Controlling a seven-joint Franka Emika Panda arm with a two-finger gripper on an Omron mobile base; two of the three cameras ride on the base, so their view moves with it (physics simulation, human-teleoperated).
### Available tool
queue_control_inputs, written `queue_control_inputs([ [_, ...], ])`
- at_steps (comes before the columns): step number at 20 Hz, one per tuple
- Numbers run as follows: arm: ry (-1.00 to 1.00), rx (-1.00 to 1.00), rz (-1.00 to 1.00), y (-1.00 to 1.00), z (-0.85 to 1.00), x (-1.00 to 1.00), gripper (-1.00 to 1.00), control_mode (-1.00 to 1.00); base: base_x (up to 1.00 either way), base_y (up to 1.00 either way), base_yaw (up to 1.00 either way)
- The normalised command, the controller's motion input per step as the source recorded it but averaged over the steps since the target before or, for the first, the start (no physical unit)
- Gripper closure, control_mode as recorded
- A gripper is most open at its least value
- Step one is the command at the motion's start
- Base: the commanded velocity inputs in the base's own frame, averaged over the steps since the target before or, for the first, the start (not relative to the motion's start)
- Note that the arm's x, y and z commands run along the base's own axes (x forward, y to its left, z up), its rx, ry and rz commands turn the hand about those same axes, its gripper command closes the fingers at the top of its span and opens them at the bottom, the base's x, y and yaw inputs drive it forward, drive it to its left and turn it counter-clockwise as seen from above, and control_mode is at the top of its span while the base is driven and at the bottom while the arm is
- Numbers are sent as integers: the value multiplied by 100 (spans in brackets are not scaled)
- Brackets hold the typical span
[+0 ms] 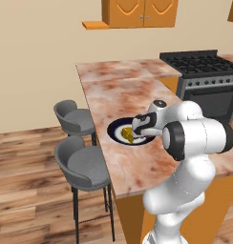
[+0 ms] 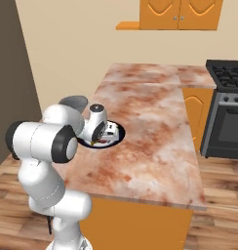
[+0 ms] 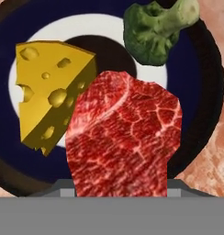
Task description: Take the cheese, steak, and broccoli from the fridge and place them on the plate on the dining counter to create an appetizer plate.
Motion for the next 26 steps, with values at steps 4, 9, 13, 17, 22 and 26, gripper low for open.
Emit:
queue_control_inputs([
  [4,-3,0,0,0,-8,17,100,-100,0,0,0],
  [9,-2,0,0,0,-12,12,100,-100,0,0,0],
  [13,0,0,0,0,-16,11,100,-100,0,0,0],
  [17,0,0,0,0,-16,20,-100,-100,0,0,0],
  [22,0,0,0,0,-6,19,-100,-100,0,0,0],
  [26,-4,0,0,0,0,1,-100,-100,0,0,0],
])
